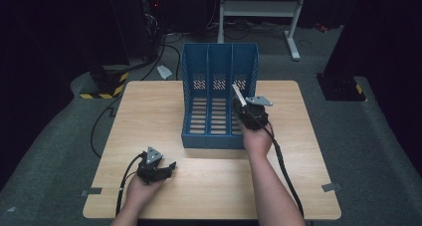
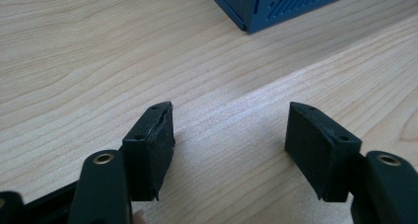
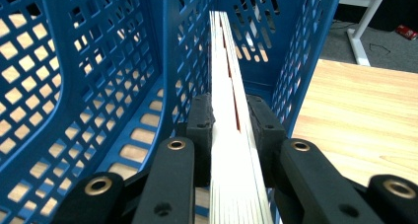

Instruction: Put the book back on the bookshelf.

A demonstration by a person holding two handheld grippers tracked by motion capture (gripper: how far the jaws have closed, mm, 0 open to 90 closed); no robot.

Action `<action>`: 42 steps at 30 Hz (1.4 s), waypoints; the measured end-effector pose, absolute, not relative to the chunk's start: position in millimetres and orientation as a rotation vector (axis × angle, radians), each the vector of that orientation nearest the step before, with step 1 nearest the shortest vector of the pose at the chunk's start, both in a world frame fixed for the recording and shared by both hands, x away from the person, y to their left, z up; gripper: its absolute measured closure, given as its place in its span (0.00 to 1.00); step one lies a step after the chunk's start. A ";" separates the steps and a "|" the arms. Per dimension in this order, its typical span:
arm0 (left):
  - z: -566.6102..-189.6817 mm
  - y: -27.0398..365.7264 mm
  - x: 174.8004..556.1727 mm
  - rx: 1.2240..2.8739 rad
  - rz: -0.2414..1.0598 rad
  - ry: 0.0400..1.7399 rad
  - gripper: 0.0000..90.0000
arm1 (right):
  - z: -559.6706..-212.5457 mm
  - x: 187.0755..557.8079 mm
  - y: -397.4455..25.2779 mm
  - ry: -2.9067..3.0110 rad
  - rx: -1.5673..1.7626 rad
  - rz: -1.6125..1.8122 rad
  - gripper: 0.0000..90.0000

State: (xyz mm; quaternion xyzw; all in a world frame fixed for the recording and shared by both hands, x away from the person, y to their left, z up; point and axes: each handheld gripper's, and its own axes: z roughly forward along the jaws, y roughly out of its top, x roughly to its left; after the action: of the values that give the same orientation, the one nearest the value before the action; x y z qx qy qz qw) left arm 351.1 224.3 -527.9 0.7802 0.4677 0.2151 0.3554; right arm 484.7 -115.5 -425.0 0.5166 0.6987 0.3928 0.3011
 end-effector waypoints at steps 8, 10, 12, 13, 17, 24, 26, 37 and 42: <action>-527.9 224.3 351.2 2.016 0.556 1.208 0.40 | -428.7 479.9 -118.2 1.873 1.363 1.034 0.83; -527.9 224.3 351.1 2.016 0.556 1.207 0.40 | -428.8 479.4 -118.6 1.879 1.365 1.031 0.83; -527.8 224.3 351.1 2.016 0.556 1.207 0.40 | -429.2 478.6 -118.4 1.884 1.368 1.025 0.83; -527.9 224.2 351.1 2.016 0.556 1.207 0.40 | -429.3 478.5 -118.4 1.887 1.366 1.022 0.83; -527.9 224.3 351.1 2.016 0.556 1.207 0.40 | -429.5 477.7 -118.2 1.899 1.366 1.011 0.83; -527.8 224.3 351.1 2.017 0.557 1.203 0.40 | -431.4 476.2 -118.5 1.918 1.371 0.987 0.83; -527.8 224.3 351.1 2.018 0.558 1.202 0.40 | -432.5 475.3 -118.4 1.923 1.376 0.983 0.83; -527.8 224.2 351.2 2.017 0.558 1.203 0.41 | -427.1 479.5 -120.5 1.930 1.389 1.002 0.78; -528.0 224.0 351.2 2.011 0.557 1.206 0.41 | -419.5 486.7 -117.4 1.939 1.386 0.982 0.79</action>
State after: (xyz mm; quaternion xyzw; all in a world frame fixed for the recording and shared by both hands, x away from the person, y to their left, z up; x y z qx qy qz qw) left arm 351.2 224.0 -528.0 0.7793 0.4672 0.2158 0.3576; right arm 486.7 -117.4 -419.5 0.5164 0.7225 0.3658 0.2785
